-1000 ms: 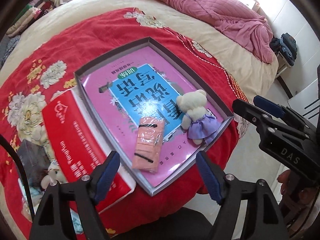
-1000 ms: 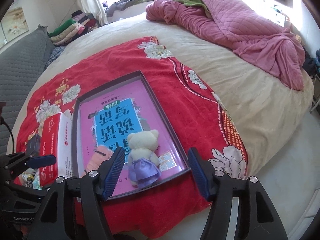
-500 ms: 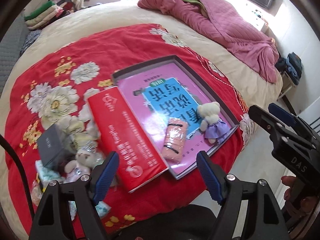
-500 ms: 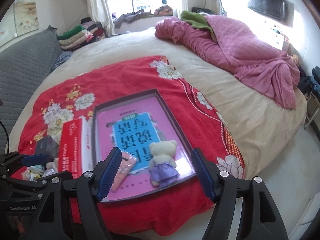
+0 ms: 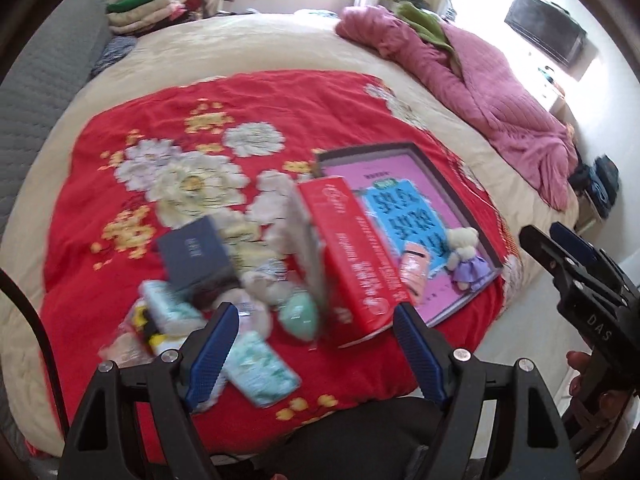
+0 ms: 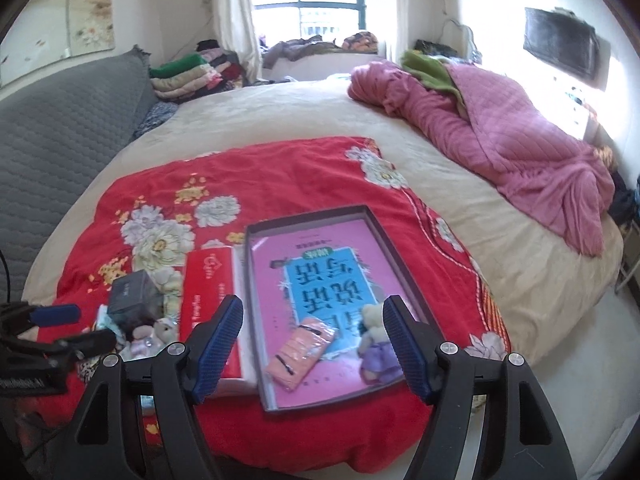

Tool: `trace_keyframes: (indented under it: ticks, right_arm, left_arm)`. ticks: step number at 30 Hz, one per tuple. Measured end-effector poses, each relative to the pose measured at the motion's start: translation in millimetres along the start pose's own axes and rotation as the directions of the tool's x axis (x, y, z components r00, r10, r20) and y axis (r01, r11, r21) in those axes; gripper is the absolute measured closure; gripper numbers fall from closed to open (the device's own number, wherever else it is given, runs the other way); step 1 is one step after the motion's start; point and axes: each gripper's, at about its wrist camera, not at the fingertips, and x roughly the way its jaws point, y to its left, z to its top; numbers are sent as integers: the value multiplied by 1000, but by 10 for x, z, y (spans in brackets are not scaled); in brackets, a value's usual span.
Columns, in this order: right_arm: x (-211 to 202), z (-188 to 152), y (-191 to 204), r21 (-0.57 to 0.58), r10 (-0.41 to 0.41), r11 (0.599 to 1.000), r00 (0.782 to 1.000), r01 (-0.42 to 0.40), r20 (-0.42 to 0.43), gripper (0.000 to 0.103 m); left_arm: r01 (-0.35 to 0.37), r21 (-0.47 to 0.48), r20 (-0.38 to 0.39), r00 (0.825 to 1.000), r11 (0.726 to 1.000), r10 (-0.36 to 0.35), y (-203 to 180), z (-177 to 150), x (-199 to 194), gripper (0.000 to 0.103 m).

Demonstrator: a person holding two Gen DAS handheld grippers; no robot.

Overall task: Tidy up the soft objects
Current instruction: 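Move both tools back toward the remaining pile of items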

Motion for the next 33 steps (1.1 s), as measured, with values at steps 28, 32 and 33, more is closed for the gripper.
trace_keyframes:
  ticks: [28, 32, 33]
  right_arm:
    - [-83, -191, 1277, -160, 188, 968, 981, -192, -38, 29]
    - [-29, -265, 1371, -179, 195, 963, 979, -203, -59, 29]
    - [-12, -297, 1404, -186, 199, 960, 978, -208, -67, 29]
  left_arm:
    - [-143, -273, 0, 989, 951, 149, 1796, -561, -381, 24]
    - [-144, -303, -34, 990, 942, 140, 1925, -686, -263, 24]
    - [-143, -311, -40, 990, 939, 138, 1951, -712, -239, 24]
